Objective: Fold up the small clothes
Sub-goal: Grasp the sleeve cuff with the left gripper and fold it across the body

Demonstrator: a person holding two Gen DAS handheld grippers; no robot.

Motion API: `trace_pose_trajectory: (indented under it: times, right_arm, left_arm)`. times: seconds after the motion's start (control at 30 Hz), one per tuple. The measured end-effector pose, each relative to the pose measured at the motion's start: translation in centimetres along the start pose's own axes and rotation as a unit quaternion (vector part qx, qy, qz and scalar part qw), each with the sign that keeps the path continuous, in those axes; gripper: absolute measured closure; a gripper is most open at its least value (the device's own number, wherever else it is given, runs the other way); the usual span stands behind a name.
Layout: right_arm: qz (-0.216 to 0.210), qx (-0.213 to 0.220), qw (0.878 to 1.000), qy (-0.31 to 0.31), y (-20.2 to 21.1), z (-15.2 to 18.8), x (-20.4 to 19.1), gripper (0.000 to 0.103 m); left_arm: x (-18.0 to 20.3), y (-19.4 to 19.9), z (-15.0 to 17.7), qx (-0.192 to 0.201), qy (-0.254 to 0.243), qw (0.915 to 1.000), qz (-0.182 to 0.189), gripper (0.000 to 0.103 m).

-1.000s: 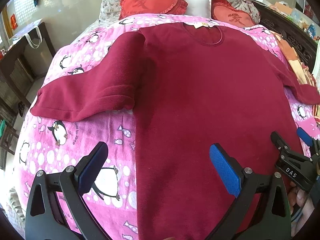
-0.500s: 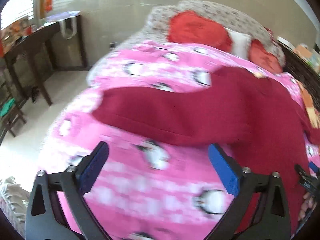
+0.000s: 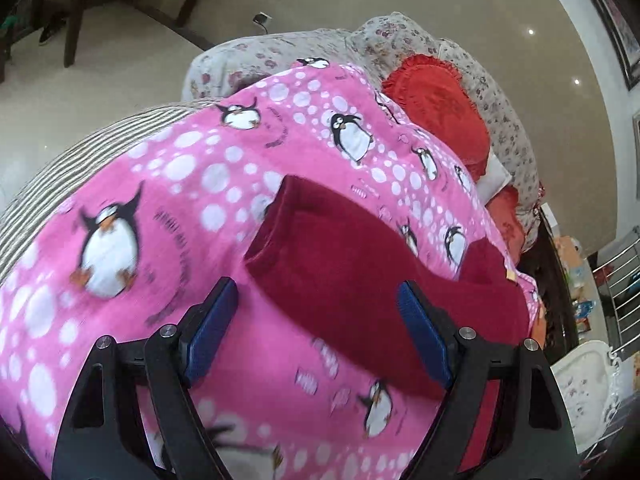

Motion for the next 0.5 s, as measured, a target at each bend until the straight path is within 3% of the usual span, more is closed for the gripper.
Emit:
trace_pose_trajectory:
  times: [0.07, 0.1, 0.2, 0.27, 0.33, 0.43, 0.5]
  right_arm:
    - [-0.001, 0.0, 1.0, 0.0, 0.0, 0.0, 0.0, 0.001]
    - [-0.001, -0.001, 1.0, 0.0, 0.0, 0.0, 0.0, 0.001]
    - [-0.001, 0.0, 1.0, -0.001, 0.0, 0.0, 0.0, 0.001]
    - [-0.001, -0.001, 1.0, -0.001, -0.1, 0.0, 0.0, 0.001]
    - [-0.002, -0.002, 1.0, -0.001, -0.1, 0.0, 0.0, 0.001]
    - [-0.003, -0.003, 1.0, -0.001, -0.1, 0.0, 0.0, 0.001]
    - [-0.004, -0.003, 1.0, -0.002, -0.1, 0.0, 0.0, 0.001]
  left_arm:
    - [0.8, -0.2, -0.5, -0.003, 0.001, 0.9999, 0.015, 0.021]
    - [1.1, -0.2, -0.7, 0.0, -0.002, 0.9998, 0.018, 0.027]
    - [1.7, 0.1, -1.4, 0.02, -0.016, 0.9996, 0.007, 0.055]
    - [1.3, -0.2, -1.7, 0.026, -0.011, 0.9995, -0.012, 0.066]
    - [0.4, -0.6, -1.6, 0.025, -0.009, 0.9989, -0.039, 0.086]
    - [-0.2, 0.0, -1.8, 0.049, 0.002, 0.9978, -0.044, 0.096]
    - [-0.3, 1.0, -2.2, 0.071, 0.002, 0.9958, -0.058, 0.098]
Point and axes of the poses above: each gripper's, at about its wrist camera, not at the fingertips, and y roughly against the way its jaws point, x to its right, z to its underside, the point moved 7 cm from there along -y, roughly the way its jaws point, and after that the axes turned 5 degrees about -x, right-handed, at the moved point
